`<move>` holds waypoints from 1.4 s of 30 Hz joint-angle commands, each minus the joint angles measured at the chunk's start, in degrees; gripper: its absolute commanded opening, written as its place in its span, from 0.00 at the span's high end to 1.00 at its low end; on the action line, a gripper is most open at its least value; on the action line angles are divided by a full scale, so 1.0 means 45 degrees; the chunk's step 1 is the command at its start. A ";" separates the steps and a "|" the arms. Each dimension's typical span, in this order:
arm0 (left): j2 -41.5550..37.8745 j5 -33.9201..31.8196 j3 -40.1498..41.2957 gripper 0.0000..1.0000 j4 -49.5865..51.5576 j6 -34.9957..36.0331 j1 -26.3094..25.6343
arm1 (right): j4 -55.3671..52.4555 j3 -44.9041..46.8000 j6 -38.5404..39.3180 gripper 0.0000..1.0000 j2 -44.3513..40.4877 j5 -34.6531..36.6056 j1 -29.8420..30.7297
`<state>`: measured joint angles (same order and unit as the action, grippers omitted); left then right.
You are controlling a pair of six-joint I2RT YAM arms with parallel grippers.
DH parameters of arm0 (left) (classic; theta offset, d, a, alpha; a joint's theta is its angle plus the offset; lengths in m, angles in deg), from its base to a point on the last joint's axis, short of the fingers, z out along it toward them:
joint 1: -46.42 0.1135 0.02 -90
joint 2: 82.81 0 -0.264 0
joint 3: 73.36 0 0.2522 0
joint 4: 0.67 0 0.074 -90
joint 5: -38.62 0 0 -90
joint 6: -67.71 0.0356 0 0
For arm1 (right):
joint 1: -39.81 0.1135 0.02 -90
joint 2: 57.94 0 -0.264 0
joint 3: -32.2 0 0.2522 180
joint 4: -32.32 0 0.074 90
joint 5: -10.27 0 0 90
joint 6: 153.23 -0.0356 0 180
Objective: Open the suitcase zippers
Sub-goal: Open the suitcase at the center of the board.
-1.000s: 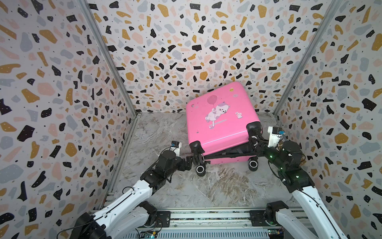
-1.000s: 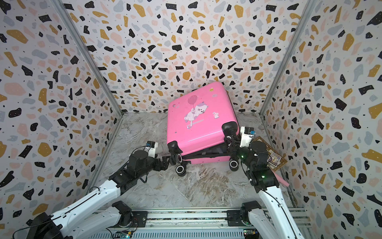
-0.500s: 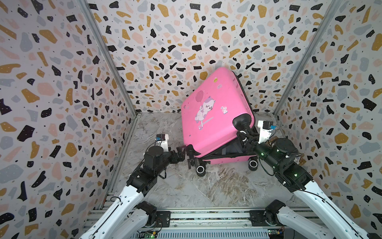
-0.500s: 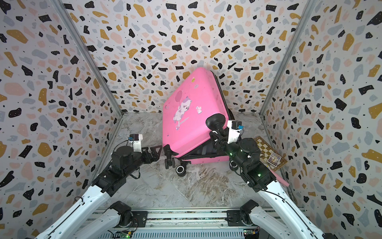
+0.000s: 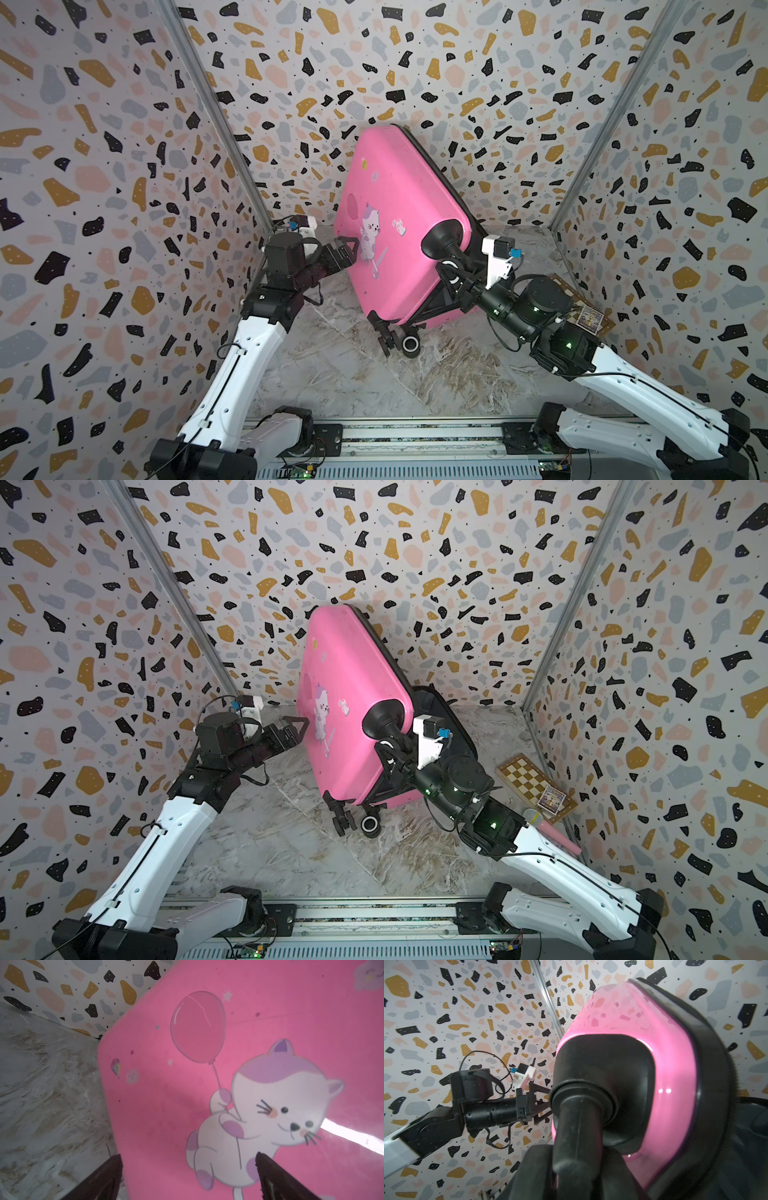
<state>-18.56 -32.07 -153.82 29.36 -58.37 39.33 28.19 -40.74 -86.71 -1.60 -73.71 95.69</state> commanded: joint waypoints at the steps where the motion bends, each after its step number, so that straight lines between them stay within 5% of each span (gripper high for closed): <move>1: 0.0337 0.1912 -0.0543 0.01 -0.0494 -0.0799 0.0969 | 0.0280 -0.0308 0.0722 1.00 0.0637 -0.1520 0.1124; 7: 0.0381 0.3284 -0.0133 0.01 -0.1592 -0.1794 0.2678 | 0.0326 -0.1204 0.1177 0.96 0.2143 -0.1441 0.2424; 13: -0.0018 0.3691 0.0368 0.02 -0.1816 -0.2174 0.3438 | 0.0003 -0.1554 0.1475 0.63 0.2827 -0.1763 0.2817; 22: -0.1625 0.3253 0.1635 0.01 -0.1674 -0.2452 0.4027 | -0.0905 -0.1372 0.1755 0.27 0.2406 -0.2040 0.2840; 35: -0.3673 0.2532 0.1646 0.00 -0.0026 -0.2400 0.4163 | -0.2029 -0.0373 0.1837 0.16 0.0727 -0.1376 0.2505; 42: -0.4102 0.2517 0.1041 0.01 0.0827 -0.2206 0.4174 | -0.3374 0.0423 0.1376 0.14 -0.0470 -0.2863 -0.1233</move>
<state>-36.57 -21.97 -146.56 33.23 -69.62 58.08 16.63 -39.43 -79.43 -2.22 -83.55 96.04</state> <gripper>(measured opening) 0.991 0.858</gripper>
